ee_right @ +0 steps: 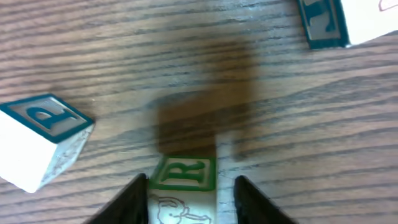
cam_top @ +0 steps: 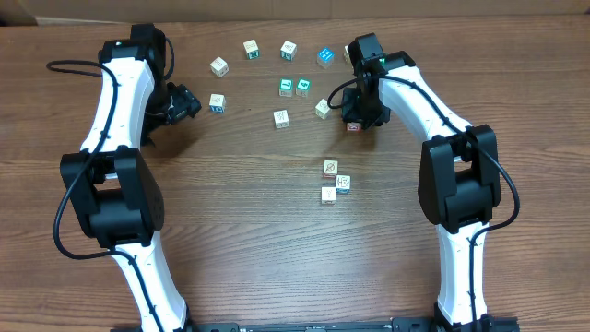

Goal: Form a circle
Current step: 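Grasp the green-lettered R block with the right gripper, then carry the R block down toward the arc's lower right gap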

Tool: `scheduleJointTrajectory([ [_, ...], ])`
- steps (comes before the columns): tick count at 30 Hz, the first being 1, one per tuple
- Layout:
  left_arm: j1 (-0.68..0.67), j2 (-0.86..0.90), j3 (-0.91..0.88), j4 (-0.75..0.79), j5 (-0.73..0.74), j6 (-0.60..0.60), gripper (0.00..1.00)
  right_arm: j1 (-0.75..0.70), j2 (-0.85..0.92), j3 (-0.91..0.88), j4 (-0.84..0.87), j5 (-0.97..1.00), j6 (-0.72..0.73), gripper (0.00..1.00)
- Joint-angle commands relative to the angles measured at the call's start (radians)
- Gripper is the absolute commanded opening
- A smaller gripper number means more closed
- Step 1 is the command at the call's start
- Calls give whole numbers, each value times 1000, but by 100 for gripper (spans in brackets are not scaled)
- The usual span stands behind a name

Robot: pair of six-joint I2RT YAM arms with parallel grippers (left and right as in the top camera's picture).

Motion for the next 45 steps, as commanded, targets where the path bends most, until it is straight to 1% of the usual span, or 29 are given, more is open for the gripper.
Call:
scheduleJointTrajectory([
  [1, -4, 3, 17, 1, 1, 15, 99, 4, -11, 27, -12, 27, -2, 27],
  [2, -4, 3, 17, 1, 1, 15, 100, 4, -12, 34, -17, 27, -2, 24],
  [3, -4, 3, 17, 1, 1, 15, 100, 4, -18, 39, -23, 26, -2, 23],
  [9, -5, 3, 17, 1, 1, 15, 100, 4, -67, 40, -46, 26, -2, 23],
  [11, -3, 3, 16, 1, 1, 15, 100, 4, -100, 40, -62, 25, -2, 21],
  [15, -4, 3, 17, 1, 1, 15, 100, 4, -180, 40, -100, -1, 17, 20],
  [21, -4, 3, 17, 1, 1, 15, 100, 8, -272, 39, -159, -147, 69, 20],
  [24, -4, 3, 17, 1, 1, 15, 99, 25, -282, 40, -172, -233, 70, 20],
  [27, -4, 3, 16, 1, 1, 15, 100, 65, -282, 37, -182, -257, 71, 20],
  [30, -4, 3, 17, 1, 1, 15, 100, 117, -282, 37, -180, -257, 71, 20],
  [34, -4, 3, 17, 1, 1, 15, 100, 195, -282, 37, -179, -245, 118, 20],
  [38, -4, 3, 17, 1, 1, 15, 100, 283, -282, 37, -174, -163, 177, 20],
  [45, -5, 3, 17, 1, 1, 15, 100, 404, -281, 36, -155, 7, 228, 20],
])
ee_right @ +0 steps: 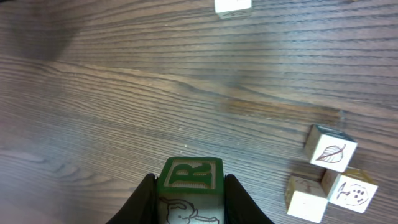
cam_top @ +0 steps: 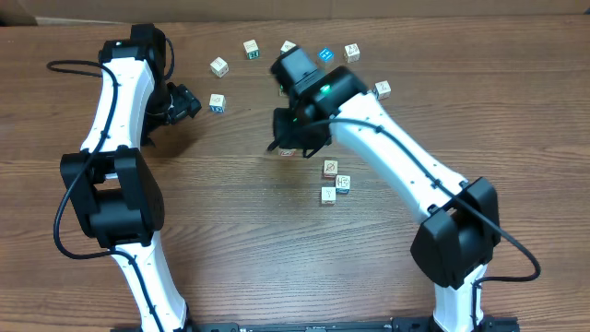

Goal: Form a circle
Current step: 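Carry the R block down toward the arc's lower right gap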

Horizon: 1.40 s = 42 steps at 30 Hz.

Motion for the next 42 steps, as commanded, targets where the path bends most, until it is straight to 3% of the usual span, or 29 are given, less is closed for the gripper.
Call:
scheduleJointTrajectory([
  [1, -5, 3, 17, 1, 1, 16, 100, 40, -12, 13, 7, 132, 38, 20],
  [11, -5, 3, 17, 1, 1, 16, 100, 50, -6, 1, 7, 145, 51, 20],
  [33, -5, 3, 17, 1, 1, 16, 99, 50, -1, -233, 150, 162, 61, 20],
  [42, -5, 3, 17, 1, 1, 16, 99, 50, -1, -348, 290, 176, 64, 20],
])
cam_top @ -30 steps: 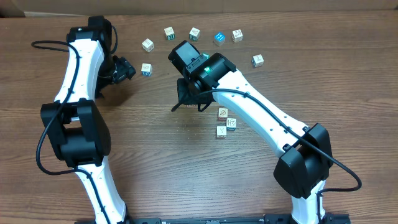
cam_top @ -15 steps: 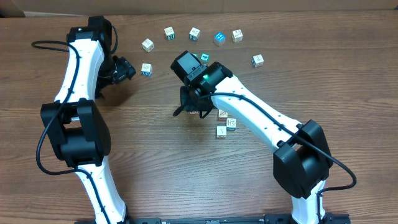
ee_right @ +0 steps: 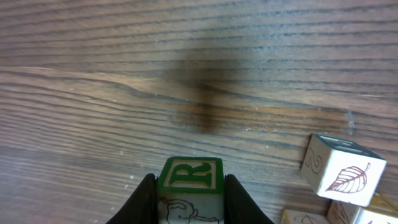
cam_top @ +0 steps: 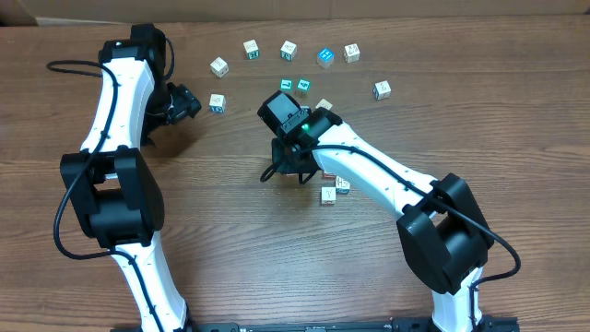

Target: Form a circle

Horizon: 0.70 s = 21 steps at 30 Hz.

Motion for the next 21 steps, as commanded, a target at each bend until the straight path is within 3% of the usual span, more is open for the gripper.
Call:
scheduleJointTrajectory([
  [1, -5, 3, 17, 0, 1, 16, 99, -4, 0, -48, 35, 21, 7, 20],
  [21, -5, 3, 17, 0, 1, 16, 100, -4, 23, -116, 97, 26, 56, 22],
])
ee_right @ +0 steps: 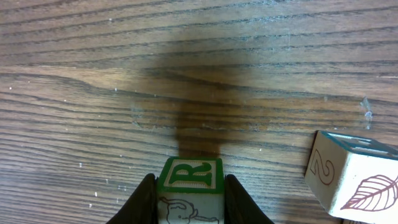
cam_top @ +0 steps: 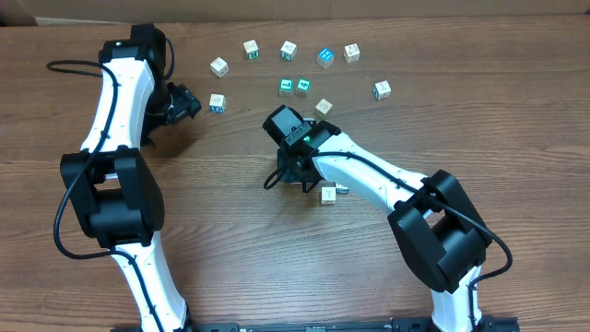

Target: Form a circle

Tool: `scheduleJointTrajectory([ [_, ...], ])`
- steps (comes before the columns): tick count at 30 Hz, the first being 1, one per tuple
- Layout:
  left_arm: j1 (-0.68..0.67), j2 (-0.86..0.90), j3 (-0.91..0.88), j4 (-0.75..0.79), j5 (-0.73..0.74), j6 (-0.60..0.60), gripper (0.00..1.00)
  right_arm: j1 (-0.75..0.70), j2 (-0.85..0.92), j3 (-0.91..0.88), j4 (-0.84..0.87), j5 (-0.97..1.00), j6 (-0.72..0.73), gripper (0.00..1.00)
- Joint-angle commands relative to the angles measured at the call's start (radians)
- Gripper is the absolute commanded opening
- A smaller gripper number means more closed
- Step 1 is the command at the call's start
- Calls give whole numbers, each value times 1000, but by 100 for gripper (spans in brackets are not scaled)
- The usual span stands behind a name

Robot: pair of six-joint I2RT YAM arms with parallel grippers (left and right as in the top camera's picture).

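Note:
My right gripper (ee_right: 189, 198) is shut on a wooden block with a green letter R (ee_right: 189, 175), held low over the table, its shadow just ahead of it. In the overhead view the right gripper (cam_top: 295, 175) is at mid-table, just left of a small cluster of blocks (cam_top: 328, 194). One of that cluster, a block with a leaf and a 2 (ee_right: 353, 180), is close on the right. More blocks lie in a loose arc along the back (cam_top: 288, 50). My left gripper (cam_top: 187, 101) rests at the far left beside a block (cam_top: 216, 101); its jaws are not clear.
Two teal-faced blocks (cam_top: 295, 87) and a pale block (cam_top: 323, 107) lie behind the right wrist. A lone block (cam_top: 382, 89) sits at the back right. The left arm's cable (cam_top: 69, 66) runs along the table's left side.
The right gripper, still shut on the R block, is lower and a little nearer the leaf block, which now looks larger. The left arm has not moved.
First the right gripper stood at the back right with its fingers apart around the R block on the table. Then it was shut on the block near the middle, left of the cluster. It then hung close to the leaf block, and now lower still.

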Motion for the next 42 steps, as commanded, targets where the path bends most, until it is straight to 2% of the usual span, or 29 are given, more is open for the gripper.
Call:
scheduleJointTrajectory([
  [1, -5, 3, 16, 0, 1, 16, 100, -4, 11, -7, 2, 11, 12, 22],
  [19, -5, 3, 16, 0, 1, 16, 100, -4, 11, -7, 2, 11, 11, 44],
  [42, -5, 3, 17, 0, 1, 16, 100, -4, 11, -7, 0, 11, 11, 48],
])
